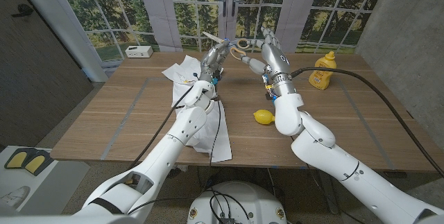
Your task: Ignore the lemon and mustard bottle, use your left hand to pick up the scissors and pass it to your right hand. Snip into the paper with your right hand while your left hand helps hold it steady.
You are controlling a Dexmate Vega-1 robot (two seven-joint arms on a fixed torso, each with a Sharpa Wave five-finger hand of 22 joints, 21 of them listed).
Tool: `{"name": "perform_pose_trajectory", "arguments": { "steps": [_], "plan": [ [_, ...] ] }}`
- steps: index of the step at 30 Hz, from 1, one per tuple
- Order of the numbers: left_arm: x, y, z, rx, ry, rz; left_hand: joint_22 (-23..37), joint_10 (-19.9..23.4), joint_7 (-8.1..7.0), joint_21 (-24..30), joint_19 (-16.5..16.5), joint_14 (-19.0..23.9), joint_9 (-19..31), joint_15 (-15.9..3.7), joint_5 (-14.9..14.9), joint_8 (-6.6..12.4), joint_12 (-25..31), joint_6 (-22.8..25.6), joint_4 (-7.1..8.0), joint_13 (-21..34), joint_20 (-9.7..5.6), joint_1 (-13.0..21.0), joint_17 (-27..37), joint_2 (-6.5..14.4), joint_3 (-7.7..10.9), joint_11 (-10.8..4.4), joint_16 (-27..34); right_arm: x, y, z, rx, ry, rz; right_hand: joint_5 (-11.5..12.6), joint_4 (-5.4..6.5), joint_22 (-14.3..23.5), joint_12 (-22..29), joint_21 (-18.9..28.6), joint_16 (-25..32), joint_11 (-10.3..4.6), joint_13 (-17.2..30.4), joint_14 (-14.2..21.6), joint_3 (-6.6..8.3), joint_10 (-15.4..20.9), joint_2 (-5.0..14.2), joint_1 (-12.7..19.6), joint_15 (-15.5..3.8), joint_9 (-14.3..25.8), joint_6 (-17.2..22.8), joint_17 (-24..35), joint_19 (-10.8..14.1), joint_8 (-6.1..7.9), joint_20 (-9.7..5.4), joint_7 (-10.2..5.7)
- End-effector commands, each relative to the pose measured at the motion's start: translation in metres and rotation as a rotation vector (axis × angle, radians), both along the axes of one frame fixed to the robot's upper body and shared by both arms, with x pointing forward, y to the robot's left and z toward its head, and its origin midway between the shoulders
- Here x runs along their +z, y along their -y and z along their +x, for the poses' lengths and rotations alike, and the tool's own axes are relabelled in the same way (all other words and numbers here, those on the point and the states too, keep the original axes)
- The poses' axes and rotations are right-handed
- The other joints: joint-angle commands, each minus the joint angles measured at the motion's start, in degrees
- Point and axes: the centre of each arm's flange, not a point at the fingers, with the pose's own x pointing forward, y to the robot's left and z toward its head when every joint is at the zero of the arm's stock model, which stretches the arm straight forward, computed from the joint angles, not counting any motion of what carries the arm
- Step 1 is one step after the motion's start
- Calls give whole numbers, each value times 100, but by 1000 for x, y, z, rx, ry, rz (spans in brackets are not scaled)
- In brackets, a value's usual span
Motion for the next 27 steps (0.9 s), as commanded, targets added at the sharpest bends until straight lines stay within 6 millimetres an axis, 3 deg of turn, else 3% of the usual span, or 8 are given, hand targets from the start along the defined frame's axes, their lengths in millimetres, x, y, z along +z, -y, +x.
{"name": "perform_pose_trajectory", "arguments": {
  "steps": [1, 13, 19, 27],
  "plan": [
    [0, 8, -1, -9, -1, 2, 16, 290, -507, -18, -18, 562, 17, -508, 15, 18, 9, 717, 9, 13, -807, 298, 27, 319, 16, -333, 32, 2, -5, 5, -8, 9, -6, 43, 32, 10, 69, 37, 36, 25, 3, -200, 1, 71, -56, -3, -36, 21, 45, 13, -28, 8, 2, -51],
    [0, 14, -3, -21, 1, 9, 16, 290, -511, -22, -28, 563, 15, -508, 13, 7, 9, 721, 10, 12, -805, 299, 36, 319, 16, -335, 40, 5, -15, 9, -69, 52, -19, 53, 87, 6, 139, 68, 70, -4, 2, -96, -27, 240, -9, -37, -108, 36, 265, 13, 50, 68, -36, -122],
    [-1, 14, -5, -25, 4, 7, 17, 288, -509, -24, -31, 561, 15, -507, 13, -1, 10, 714, 10, 14, -804, 299, 36, 321, 17, -337, 41, 7, -18, 10, -87, 68, -25, 68, 103, 1, 219, 104, 91, 53, -2, 45, -59, 475, 3, -31, -134, 46, 563, 5, 185, 150, -89, -97],
    [-2, 15, -7, -28, 6, 9, 17, 285, -506, -24, -34, 564, 14, -508, 12, -8, 11, 717, 12, 15, -803, 297, 41, 321, 16, -337, 48, 7, -21, 13, -129, 62, -47, 73, 102, 0, 232, 108, 86, 44, -4, 70, -70, 526, 1, -22, -146, 46, 586, 3, 219, 144, -104, -67]
  ]
}}
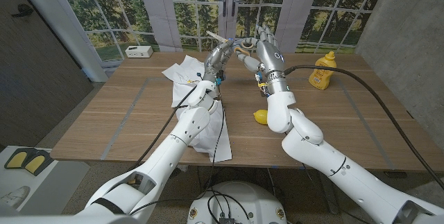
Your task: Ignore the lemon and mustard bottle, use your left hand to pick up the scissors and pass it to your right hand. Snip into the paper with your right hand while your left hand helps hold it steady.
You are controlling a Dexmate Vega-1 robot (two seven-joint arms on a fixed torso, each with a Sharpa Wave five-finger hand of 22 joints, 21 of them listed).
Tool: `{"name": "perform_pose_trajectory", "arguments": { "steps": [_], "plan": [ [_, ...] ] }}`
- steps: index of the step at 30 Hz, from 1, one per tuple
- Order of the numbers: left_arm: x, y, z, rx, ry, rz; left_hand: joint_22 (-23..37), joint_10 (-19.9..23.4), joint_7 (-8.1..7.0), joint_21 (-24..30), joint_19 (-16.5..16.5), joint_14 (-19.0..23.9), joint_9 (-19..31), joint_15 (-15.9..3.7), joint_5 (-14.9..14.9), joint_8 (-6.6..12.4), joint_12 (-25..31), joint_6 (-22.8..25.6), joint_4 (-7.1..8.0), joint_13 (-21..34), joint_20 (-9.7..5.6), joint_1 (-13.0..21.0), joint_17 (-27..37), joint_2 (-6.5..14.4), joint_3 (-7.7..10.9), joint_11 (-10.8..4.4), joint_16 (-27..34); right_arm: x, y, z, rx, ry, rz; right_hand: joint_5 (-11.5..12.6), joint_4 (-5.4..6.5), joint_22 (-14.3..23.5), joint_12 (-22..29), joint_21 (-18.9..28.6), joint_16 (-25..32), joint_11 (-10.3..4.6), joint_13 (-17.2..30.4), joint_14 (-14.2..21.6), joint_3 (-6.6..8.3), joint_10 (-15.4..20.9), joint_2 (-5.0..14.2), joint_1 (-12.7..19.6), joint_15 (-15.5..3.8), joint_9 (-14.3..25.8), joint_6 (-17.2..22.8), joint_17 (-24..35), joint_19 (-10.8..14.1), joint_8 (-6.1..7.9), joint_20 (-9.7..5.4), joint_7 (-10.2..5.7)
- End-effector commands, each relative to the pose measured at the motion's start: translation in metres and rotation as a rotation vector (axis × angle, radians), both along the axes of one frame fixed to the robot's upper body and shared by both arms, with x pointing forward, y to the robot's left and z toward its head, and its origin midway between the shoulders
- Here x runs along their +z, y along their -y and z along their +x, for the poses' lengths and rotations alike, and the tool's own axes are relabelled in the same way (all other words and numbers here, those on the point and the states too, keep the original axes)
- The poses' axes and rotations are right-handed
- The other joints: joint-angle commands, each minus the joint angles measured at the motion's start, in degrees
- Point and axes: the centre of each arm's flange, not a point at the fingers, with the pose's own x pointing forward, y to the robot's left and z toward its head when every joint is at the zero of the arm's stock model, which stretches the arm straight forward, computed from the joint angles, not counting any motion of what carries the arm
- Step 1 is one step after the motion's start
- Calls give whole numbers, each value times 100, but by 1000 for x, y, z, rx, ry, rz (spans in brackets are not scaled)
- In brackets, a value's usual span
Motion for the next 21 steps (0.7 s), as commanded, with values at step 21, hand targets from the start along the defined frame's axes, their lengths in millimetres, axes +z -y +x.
{"name": "perform_pose_trajectory", "arguments": {
  "steps": [21],
  "plan": [
    [-5, 1, -1, -8, -5, 5, 17, 275, -512, -24, -38, 550, 17, -518, 17, 4, 17, 726, 25, 21, -801, 300, 23, 320, 31, -328, 48, 5, -7, 16, -97, -24, -49, 71, 8, -2, -10, 44, 19, -1, -7, 27, -60, 8, 20, 26, -2, 28, -32, 1, 161, -55, 37, 47]
  ]
}}
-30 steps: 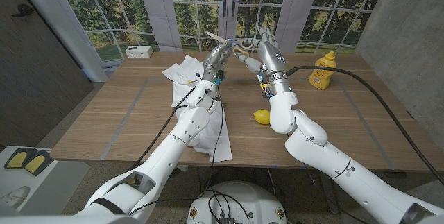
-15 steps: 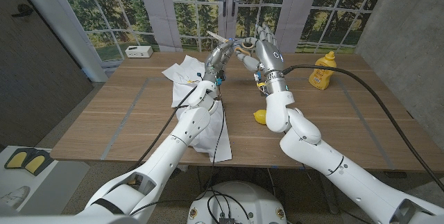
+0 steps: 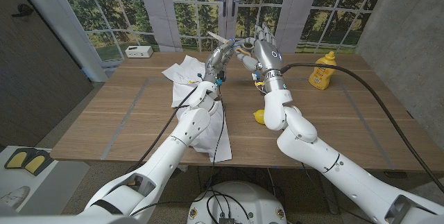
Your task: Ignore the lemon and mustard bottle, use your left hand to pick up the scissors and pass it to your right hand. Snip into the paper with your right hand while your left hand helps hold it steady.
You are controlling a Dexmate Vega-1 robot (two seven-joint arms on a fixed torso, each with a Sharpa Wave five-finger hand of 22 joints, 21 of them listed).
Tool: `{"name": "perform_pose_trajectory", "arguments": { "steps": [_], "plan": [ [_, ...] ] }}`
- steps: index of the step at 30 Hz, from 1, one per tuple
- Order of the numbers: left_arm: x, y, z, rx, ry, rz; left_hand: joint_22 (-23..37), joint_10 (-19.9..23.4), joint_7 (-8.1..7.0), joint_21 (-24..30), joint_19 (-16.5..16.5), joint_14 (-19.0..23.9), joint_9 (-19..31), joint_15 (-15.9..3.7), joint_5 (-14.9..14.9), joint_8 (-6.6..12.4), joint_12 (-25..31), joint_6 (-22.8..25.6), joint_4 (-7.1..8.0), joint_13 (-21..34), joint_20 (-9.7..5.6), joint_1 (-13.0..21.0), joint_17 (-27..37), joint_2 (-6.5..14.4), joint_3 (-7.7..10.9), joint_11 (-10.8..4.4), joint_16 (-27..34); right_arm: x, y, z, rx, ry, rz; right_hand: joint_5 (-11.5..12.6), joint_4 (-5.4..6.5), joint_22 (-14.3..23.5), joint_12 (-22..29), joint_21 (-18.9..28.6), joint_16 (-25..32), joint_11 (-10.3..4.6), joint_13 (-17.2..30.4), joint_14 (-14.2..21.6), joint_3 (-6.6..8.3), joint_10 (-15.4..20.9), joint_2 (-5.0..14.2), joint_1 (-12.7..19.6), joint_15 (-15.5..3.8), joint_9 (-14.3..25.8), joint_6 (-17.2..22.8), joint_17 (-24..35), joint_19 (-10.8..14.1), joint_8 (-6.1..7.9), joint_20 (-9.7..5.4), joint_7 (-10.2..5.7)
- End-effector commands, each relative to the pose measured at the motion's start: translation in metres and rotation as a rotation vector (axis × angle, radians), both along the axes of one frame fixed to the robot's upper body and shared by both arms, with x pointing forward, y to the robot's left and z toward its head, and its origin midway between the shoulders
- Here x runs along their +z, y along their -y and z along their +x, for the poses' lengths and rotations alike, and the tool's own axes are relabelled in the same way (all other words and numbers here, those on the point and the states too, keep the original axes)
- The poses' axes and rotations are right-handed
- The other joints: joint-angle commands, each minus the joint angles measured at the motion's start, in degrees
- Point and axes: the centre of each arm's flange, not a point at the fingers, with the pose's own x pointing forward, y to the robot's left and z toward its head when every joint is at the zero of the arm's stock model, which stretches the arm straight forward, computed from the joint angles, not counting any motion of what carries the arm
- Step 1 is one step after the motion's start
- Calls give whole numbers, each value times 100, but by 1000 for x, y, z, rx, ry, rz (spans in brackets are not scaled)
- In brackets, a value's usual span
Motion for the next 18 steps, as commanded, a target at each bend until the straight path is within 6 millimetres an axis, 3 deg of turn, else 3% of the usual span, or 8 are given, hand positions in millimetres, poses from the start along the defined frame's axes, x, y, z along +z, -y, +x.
{"name": "perform_pose_trajectory", "arguments": {
  "steps": [1, 18],
  "plan": [
    [-2, -1, 1, -2, -4, 2, 16, 266, -495, -24, -39, 552, 14, -518, 23, 46, 17, 699, 23, 17, -802, 300, 29, 321, 44, -319, 27, 2, -1, 8, -32, -21, -15, 31, -14, -2, -20, 5, 19, 5, -7, -4, -38, 1, 20, 27, 31, 29, 2, 1, 2, -28, -14, -5],
    [-2, 1, 3, -14, -1, 4, 16, 259, -505, -25, -43, 541, 14, -517, 21, 30, 18, 701, 24, 20, -801, 301, 22, 320, 45, -320, 22, 2, -4, 17, -80, -32, -17, 42, 3, -1, -27, -15, 10, 23, -8, -7, -58, 12, 38, 24, 36, 29, 73, 3, -4, -27, -34, 31]
  ]
}}
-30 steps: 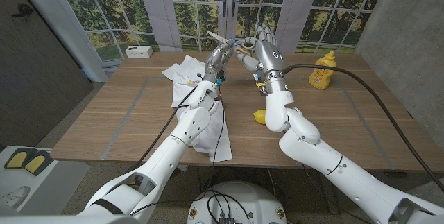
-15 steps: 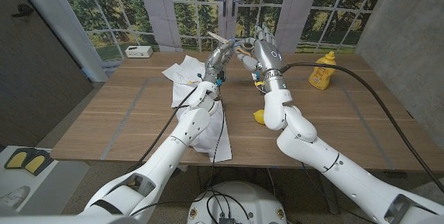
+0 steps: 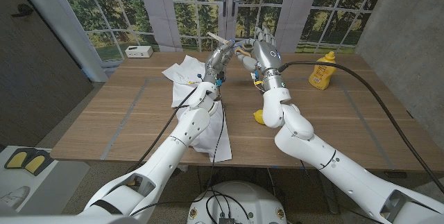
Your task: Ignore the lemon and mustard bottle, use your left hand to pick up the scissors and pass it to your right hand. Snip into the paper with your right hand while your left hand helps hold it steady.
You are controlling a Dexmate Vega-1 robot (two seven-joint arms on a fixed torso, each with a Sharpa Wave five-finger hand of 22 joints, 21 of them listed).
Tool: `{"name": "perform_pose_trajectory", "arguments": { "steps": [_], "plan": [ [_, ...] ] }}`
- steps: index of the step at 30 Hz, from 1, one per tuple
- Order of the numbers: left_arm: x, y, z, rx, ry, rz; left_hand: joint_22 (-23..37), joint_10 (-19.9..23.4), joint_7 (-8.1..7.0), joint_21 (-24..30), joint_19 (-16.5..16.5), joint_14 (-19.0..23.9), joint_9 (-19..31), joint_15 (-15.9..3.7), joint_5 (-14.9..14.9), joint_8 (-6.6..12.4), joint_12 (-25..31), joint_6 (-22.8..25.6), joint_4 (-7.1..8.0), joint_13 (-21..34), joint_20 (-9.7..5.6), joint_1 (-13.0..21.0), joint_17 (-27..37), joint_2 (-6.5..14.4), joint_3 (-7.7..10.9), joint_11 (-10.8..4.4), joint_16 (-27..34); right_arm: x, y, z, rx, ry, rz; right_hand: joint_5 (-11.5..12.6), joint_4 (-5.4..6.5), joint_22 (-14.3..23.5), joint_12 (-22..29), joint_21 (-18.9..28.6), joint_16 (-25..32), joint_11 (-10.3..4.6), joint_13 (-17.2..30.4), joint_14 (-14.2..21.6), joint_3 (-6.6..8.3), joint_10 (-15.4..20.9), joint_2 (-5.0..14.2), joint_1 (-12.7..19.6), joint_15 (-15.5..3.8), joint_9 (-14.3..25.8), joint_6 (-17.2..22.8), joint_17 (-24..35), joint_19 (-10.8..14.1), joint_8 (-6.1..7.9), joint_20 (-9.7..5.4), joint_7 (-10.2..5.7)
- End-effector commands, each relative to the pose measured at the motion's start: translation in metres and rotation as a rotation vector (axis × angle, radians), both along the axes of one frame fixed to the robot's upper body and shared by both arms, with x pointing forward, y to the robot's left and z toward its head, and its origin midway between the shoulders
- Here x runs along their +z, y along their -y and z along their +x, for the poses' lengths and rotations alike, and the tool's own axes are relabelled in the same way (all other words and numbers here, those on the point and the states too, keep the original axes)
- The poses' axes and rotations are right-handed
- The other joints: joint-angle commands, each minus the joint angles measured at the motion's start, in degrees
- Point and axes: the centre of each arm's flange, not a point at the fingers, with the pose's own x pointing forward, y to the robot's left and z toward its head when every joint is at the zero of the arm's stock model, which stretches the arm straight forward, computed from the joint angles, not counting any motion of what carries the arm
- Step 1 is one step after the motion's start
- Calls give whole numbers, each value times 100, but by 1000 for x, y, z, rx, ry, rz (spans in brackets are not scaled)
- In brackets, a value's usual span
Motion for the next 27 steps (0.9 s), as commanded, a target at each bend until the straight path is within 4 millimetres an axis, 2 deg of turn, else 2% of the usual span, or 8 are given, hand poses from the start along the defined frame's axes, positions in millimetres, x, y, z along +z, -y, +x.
{"name": "perform_pose_trajectory", "arguments": {
  "steps": [1, 18, 24, 27],
  "plan": [
    [0, 1, 1, -11, 2, 1, 16, 259, -504, -25, -44, 546, 15, -514, 41, 5, 18, 695, 16, 10, -801, 301, 20, 320, 52, -320, 25, 1, -3, 6, -40, -2, -8, 42, -20, -1, -3, -16, 11, 21, -8, -6, -36, 14, 38, 23, 36, 29, 44, 3, 16, -28, -16, 2],
    [-2, 4, 3, -26, -3, 0, 16, 270, -484, -28, -55, 562, 15, -516, 34, -8, 21, 699, 21, 6, -805, 301, 26, 332, 50, -312, 40, -2, -13, 8, -119, 36, -47, 45, 3, 0, -21, -22, 10, -6, -8, 8, -79, -3, 28, -7, -40, 28, 78, 4, 39, -47, -54, 47],
    [-3, 5, 3, -27, -8, -2, 16, 271, -480, -29, -59, 556, 14, -515, 32, -9, 18, 711, 24, -1, -805, 299, 24, 334, 49, -310, 39, -2, -14, 6, -123, 55, -50, 48, 2, 0, -20, -25, 10, -18, -8, 13, -92, 7, 16, -9, -51, 27, 54, 3, 44, -65, -59, 5],
    [-3, 4, 2, -24, -6, -6, 16, 272, -481, -29, -60, 559, 14, -515, 31, -11, 19, 710, 23, 0, -805, 300, 26, 335, 49, -312, 42, -3, -14, 5, -141, 68, -54, 52, 2, 0, 10, -17, 20, -4, -8, 48, -106, 93, 8, -8, -66, 27, 85, 3, 77, -63, -66, 34]
  ]
}}
